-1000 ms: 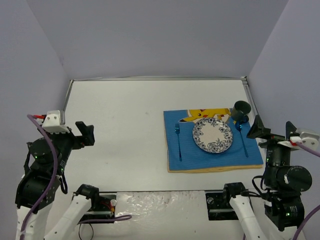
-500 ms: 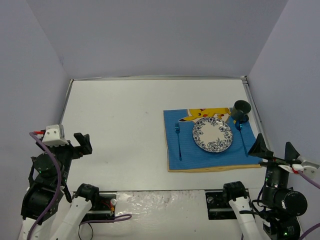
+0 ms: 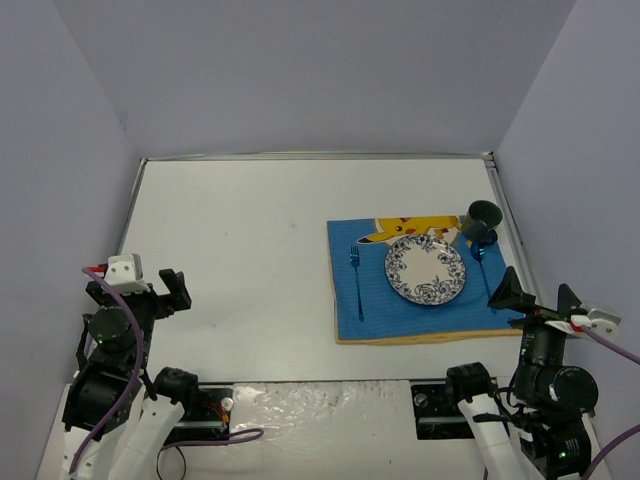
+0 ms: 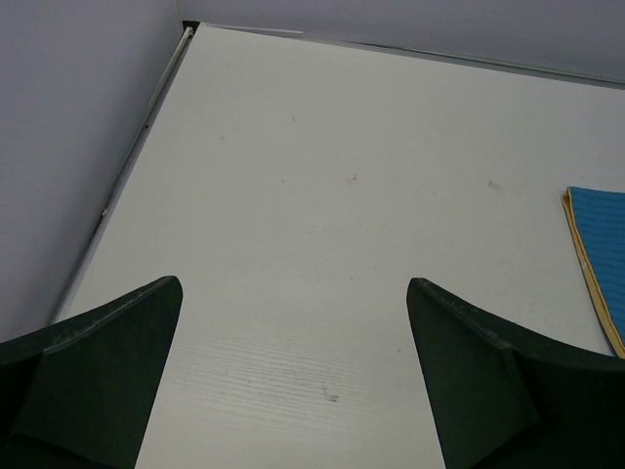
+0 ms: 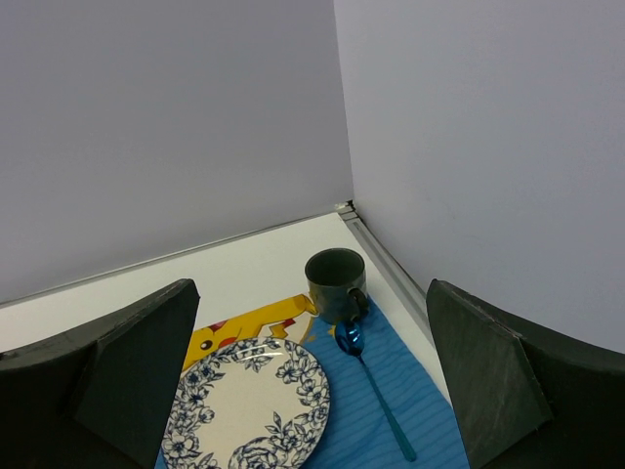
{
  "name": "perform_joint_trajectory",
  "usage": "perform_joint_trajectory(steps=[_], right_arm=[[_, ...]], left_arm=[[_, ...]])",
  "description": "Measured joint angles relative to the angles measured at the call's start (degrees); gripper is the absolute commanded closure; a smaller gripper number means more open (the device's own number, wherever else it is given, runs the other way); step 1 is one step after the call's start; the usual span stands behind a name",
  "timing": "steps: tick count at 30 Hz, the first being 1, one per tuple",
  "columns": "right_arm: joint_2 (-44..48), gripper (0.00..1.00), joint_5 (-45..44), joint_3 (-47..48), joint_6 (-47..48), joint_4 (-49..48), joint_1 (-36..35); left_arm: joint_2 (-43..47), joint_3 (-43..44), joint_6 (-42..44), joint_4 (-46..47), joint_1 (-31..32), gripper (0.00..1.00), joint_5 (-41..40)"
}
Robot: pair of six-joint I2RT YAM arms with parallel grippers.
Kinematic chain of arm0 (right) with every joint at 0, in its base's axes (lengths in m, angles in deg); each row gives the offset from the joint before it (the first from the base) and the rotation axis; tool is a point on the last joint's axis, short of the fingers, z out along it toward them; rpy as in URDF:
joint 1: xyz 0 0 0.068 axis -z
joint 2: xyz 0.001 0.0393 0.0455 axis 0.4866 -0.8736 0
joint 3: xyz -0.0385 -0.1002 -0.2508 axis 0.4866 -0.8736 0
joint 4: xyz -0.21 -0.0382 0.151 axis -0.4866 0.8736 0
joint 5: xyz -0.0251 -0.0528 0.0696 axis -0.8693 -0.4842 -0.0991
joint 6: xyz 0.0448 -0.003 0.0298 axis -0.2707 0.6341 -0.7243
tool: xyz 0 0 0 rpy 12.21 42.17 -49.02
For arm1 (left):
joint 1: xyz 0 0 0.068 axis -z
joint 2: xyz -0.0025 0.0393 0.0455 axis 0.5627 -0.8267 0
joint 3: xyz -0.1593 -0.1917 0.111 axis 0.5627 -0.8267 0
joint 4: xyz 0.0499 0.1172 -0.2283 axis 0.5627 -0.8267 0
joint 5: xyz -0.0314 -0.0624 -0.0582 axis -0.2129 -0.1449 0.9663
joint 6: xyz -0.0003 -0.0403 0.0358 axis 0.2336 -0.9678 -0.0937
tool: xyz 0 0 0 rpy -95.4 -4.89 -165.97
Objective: Set the dinner table for one person
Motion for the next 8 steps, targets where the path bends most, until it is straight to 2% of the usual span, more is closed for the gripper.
perform_joint_trajectory(steps=[8], right_arm=[[0.0, 0.0, 0.02, -0.61, -0.17, 0.0, 0.0]], left_arm=[[-0.29, -0.25, 0.06, 0.86, 0.0, 0.03, -0.28]])
